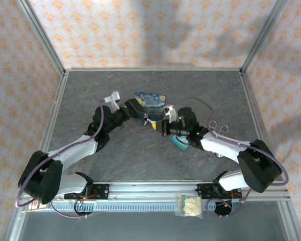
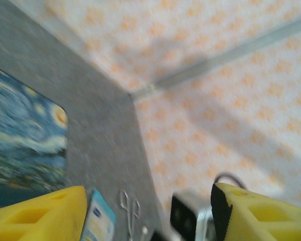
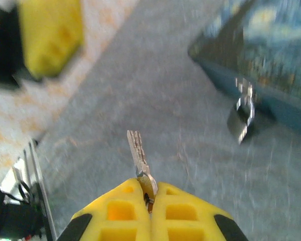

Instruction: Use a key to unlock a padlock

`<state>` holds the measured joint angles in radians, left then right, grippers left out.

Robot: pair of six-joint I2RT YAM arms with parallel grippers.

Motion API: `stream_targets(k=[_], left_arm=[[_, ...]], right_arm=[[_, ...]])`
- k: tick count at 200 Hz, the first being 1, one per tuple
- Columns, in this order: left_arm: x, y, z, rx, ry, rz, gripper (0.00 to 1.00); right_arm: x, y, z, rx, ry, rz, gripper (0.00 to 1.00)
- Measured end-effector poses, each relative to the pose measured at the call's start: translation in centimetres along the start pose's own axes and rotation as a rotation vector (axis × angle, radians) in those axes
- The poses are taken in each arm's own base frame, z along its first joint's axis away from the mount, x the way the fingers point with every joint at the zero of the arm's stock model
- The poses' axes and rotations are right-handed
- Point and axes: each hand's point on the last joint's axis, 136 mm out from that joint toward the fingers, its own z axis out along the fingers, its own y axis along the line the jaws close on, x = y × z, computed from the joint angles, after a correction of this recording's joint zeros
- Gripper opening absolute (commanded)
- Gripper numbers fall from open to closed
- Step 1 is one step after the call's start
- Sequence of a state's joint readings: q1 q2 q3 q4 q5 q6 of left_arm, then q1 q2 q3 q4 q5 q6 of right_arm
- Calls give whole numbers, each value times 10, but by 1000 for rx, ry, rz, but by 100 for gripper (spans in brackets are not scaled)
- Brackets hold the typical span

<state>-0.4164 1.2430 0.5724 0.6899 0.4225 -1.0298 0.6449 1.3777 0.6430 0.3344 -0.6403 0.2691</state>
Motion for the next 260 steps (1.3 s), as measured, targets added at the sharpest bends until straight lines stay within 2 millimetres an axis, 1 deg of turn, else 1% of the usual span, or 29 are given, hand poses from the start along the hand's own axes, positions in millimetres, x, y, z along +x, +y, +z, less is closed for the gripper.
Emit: stream_targets(k=[15, 23, 36, 63, 80, 96, 109, 118, 124, 149, 165, 204, 223, 252, 260], left_arm=[[-11, 5, -9, -33, -61, 9, 66], [-13, 7, -12, -46, -78, 12, 66], [-14, 14, -14, -68, -93, 13, 66], [-9, 31, -18, -114, -95, 5, 66], [-4, 40, -19, -135, -88, 1, 66], [-1, 46, -19, -147, -81, -2, 66], [0, 48, -19, -151, -79, -4, 66], [0, 48, -19, -149, -80, -5, 66], [-1, 48, -19, -146, -82, -5, 66], [-2, 46, -19, -138, -86, -5, 66], [-1, 47, -19, -136, -88, -7, 66], [1, 51, -21, -137, -89, -10, 66], [1, 51, -21, -134, -90, -10, 66], [0, 53, -22, -139, -94, -12, 66], [-1, 53, -22, -136, -96, -11, 66]], right_arm=[[29, -7, 7, 39, 77, 20, 1], [43, -11, 10, 59, 115, 30, 2], [60, -18, 14, 95, 164, 44, 2], [85, -28, 21, 160, 228, 46, 3], [101, -35, 26, 193, 273, 47, 6], [111, -41, 29, 221, 298, 49, 8], [115, -47, 30, 246, 305, 55, 17], [117, -49, 31, 255, 308, 54, 27], [117, -49, 31, 254, 308, 60, 33], [116, -42, 33, 234, 301, 56, 45], [115, -41, 33, 228, 301, 54, 46], [115, -41, 33, 233, 300, 56, 40], [115, -43, 33, 245, 302, 60, 39], [114, -43, 34, 287, 304, 47, 46], [114, -42, 34, 301, 305, 42, 50]])
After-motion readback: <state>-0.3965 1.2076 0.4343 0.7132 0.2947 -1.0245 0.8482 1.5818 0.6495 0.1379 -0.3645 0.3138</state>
